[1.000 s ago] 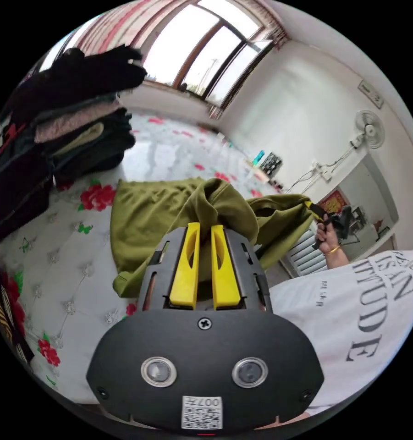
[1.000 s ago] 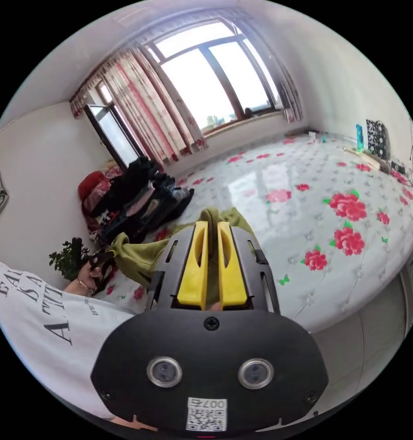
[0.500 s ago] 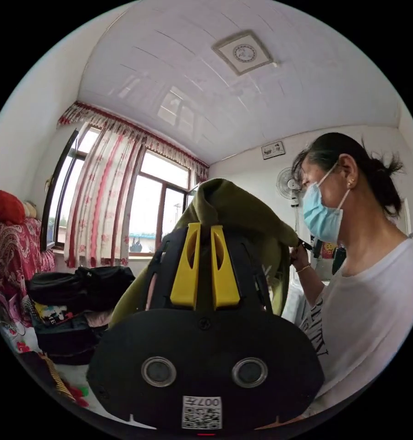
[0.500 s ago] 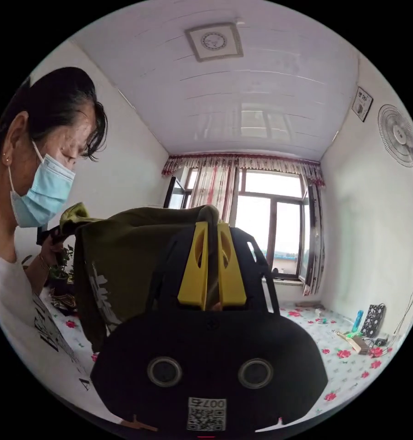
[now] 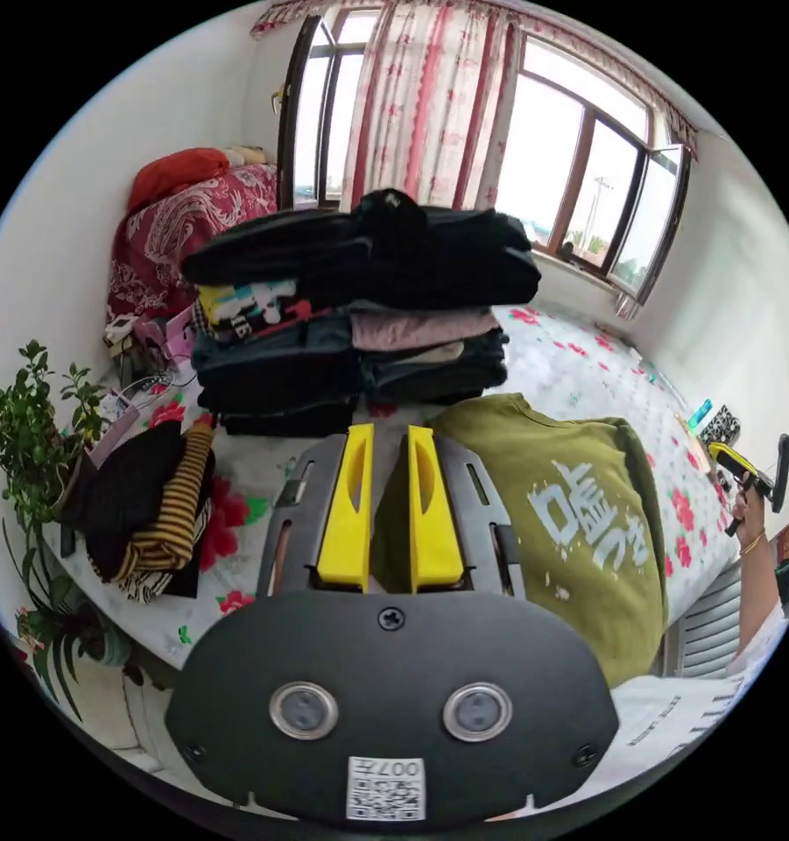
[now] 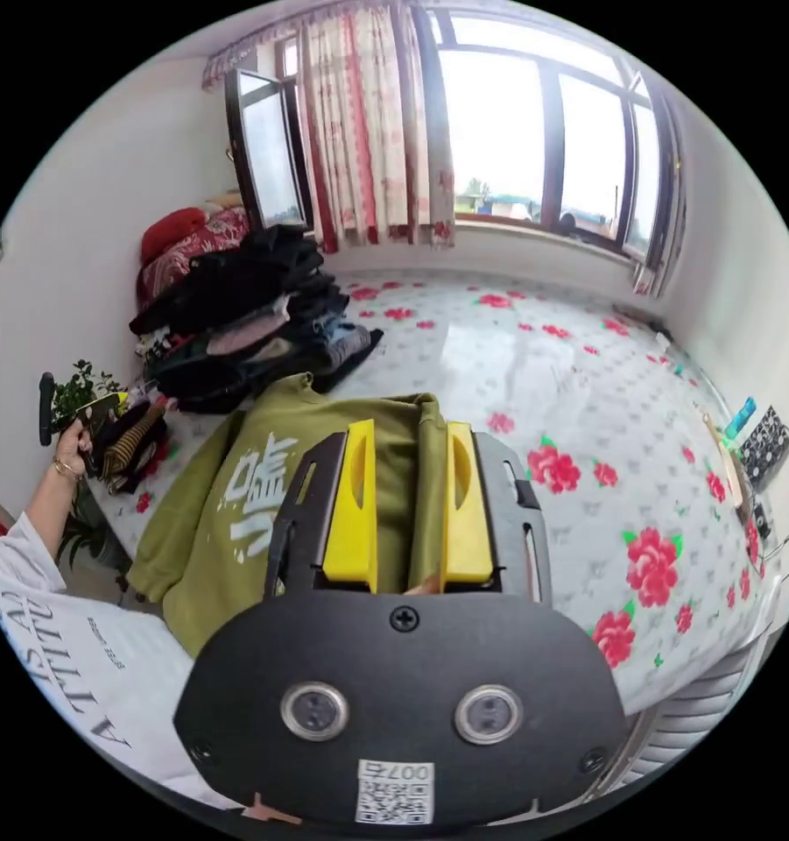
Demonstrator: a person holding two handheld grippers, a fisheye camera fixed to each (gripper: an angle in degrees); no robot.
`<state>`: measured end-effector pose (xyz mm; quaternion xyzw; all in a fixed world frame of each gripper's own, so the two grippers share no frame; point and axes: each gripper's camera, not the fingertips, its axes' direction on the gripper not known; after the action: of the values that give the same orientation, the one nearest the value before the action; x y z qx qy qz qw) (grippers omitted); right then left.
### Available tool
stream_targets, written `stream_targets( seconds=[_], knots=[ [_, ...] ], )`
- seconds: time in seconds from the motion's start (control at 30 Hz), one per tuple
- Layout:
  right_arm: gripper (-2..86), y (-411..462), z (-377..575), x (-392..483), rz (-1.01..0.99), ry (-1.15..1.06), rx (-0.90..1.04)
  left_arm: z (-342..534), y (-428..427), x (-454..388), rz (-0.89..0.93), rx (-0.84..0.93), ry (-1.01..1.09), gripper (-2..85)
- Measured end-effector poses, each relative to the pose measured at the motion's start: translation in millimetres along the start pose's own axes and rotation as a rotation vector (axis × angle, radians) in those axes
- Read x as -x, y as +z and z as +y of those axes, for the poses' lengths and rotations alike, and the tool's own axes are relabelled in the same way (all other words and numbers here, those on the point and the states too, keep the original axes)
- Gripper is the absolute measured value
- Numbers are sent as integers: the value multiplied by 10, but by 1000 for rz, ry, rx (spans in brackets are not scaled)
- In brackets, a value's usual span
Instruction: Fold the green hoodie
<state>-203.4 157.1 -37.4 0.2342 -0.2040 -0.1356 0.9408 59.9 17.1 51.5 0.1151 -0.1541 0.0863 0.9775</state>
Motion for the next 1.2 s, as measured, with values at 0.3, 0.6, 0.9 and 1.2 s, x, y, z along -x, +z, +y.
stream_targets(
  seconds=[0.3,0.6,0.9,1.2],
  knots=[
    [110,1183,1374,-675,116,184,423,1285,1071,-280,128,468,-69,121],
    [13,1473,603,-1391,41,85,659,869,1685,-1023,49,709,301,1],
    [45,-517,-775,-3145,624,562,-47,-979,235,812,-281,200,-263,13],
    [103,571,158,-2335,-164,341,234,-97,502,302,-190,229,-239,67]
  ],
)
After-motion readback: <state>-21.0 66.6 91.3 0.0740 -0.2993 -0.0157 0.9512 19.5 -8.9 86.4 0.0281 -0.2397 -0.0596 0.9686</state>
